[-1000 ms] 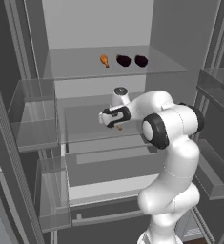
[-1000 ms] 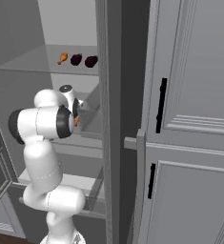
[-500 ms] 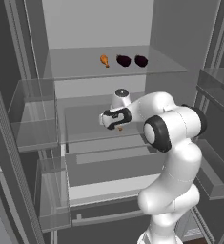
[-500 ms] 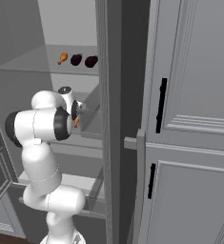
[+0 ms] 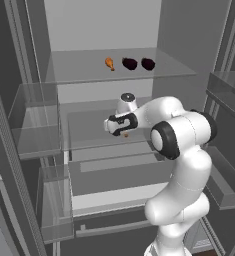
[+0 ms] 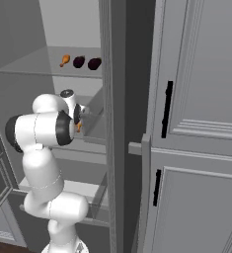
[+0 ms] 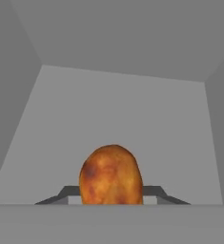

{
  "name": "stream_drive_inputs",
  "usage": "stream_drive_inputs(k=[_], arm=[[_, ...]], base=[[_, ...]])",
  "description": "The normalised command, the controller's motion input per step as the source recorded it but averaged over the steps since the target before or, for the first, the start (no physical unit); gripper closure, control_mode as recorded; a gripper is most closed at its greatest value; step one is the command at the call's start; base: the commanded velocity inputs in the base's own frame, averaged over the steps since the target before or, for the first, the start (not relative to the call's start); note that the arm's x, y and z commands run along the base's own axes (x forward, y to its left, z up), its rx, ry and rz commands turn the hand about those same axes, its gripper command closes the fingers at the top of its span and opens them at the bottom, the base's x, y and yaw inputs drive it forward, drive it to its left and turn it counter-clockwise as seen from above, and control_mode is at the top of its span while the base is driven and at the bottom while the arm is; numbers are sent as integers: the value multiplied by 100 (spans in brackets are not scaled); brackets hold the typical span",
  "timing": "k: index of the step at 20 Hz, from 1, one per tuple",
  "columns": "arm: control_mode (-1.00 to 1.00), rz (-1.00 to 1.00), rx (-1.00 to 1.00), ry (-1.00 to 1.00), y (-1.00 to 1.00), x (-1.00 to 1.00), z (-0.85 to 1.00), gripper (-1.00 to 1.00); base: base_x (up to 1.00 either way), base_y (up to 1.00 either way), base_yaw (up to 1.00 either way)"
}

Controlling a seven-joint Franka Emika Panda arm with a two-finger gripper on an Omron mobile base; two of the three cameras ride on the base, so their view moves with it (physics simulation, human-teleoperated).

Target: Place one eggplant and one chicken drumstick in each tupperware on the nearby counter, to pack two identical lunches.

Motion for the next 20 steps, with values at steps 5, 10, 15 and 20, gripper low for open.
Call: stream_drive_inputs(k=[5,10,15,20], arm=[[-100,0,0,-6,-14,-61,5,100],[-100,0,1,-12,-21,-100,34,100],[-100,0,0,-1,-30,-100,91,100],[-100,0,0,8,-19,-100,100,100]], base=[[0,0,0],[0,0,0],[0,0,0],[0,0,0]])
